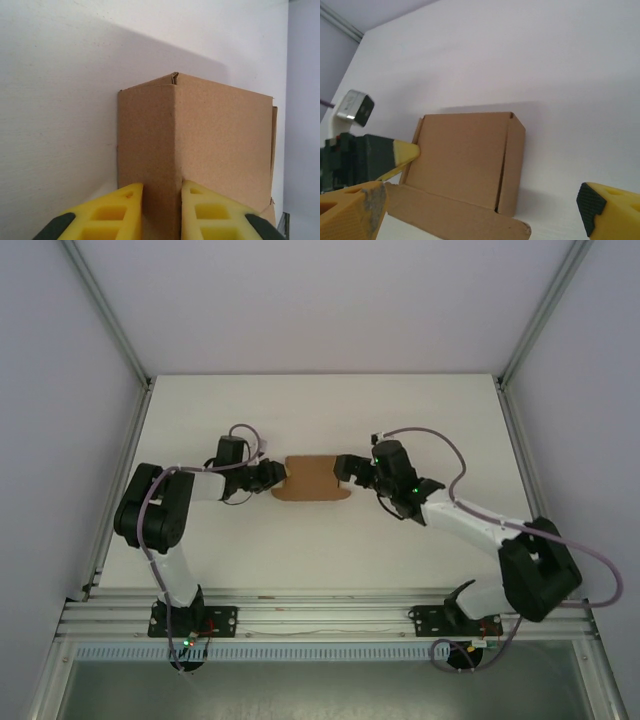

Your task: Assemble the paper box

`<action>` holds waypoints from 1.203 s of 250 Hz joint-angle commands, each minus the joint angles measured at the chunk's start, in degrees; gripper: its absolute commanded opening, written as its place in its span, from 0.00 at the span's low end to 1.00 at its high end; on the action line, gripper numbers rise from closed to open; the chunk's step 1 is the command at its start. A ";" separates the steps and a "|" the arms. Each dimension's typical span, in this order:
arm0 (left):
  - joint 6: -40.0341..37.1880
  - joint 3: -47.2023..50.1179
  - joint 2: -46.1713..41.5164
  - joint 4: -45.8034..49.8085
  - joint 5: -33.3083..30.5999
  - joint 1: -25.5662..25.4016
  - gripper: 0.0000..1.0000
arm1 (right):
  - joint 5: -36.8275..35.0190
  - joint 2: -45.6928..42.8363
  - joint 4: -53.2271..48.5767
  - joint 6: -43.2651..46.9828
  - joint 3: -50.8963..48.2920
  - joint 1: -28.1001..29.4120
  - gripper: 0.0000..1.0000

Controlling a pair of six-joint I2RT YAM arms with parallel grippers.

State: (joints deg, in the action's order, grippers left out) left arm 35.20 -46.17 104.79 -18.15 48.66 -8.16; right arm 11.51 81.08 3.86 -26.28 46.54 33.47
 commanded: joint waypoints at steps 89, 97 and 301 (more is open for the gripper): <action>0.57 2.07 2.11 -0.49 1.06 1.31 0.17 | 24.28 19.87 6.04 -8.26 9.00 -5.13 0.90; 0.26 2.05 2.16 -0.18 1.04 1.31 0.17 | 25.92 21.10 6.98 -8.81 9.53 -5.39 0.88; -30.65 -5.88 -19.29 16.21 -13.17 -4.30 1.00 | 29.12 17.16 -0.85 -23.09 12.60 -6.93 0.35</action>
State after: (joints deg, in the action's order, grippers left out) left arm 23.86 -49.23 95.37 -9.15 45.19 -7.73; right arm 44.80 104.12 15.53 -44.45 57.65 27.33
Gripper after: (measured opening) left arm 0.987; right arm 0.421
